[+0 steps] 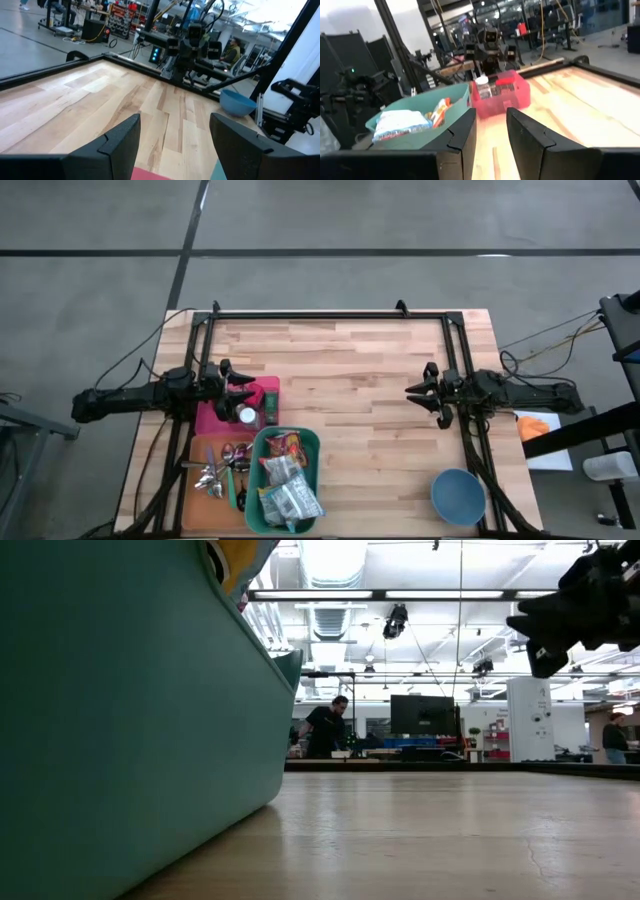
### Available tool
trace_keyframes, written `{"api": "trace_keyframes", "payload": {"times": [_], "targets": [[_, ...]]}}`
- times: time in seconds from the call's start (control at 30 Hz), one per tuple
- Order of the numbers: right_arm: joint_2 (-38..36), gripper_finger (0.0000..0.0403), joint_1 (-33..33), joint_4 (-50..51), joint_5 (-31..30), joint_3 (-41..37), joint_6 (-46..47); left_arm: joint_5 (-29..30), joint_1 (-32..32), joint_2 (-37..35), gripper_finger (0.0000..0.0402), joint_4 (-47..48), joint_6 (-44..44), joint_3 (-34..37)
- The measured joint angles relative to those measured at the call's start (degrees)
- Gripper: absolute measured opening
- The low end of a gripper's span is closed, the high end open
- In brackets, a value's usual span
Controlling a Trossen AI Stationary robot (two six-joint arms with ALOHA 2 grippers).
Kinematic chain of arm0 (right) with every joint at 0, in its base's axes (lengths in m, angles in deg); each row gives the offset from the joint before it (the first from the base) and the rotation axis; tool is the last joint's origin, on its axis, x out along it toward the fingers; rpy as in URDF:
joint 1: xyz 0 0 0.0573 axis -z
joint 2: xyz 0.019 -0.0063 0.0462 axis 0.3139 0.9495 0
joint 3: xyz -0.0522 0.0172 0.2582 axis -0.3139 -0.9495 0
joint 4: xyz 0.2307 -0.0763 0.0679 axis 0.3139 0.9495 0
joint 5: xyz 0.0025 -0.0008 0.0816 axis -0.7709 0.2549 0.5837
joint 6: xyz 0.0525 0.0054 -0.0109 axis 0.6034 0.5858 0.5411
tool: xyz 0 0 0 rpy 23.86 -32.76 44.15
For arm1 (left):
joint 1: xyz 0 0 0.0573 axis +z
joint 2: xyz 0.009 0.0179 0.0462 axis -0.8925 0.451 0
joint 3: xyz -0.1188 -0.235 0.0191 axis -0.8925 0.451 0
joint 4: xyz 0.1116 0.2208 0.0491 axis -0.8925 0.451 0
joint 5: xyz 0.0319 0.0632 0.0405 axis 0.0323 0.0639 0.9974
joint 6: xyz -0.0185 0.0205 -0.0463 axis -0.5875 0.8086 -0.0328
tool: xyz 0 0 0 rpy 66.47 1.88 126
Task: Pick & Place Food Item
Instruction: Return to Home Position
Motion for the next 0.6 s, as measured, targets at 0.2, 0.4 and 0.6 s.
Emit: {"api": "trace_keyframes", "payload": {"times": [0.2,0.4,0.6], "targets": [[0.67,0.0107,0.00,2.60,-0.03,0.00,0.68,-0.08,0.00,0.17,0.0239,0.03,-0.02,-0.01],[1.59,0.0107,0.02,2.60,-0.08,0.00,0.69,-0.09,0.00,0.19,0.0239,0.04,-0.02,0.00],[1.80,0.0107,0.02,2.57,-0.19,0.00,0.68,-0.09,0.00,0.19,0.0239,0.04,-0.02,0.00]]}}
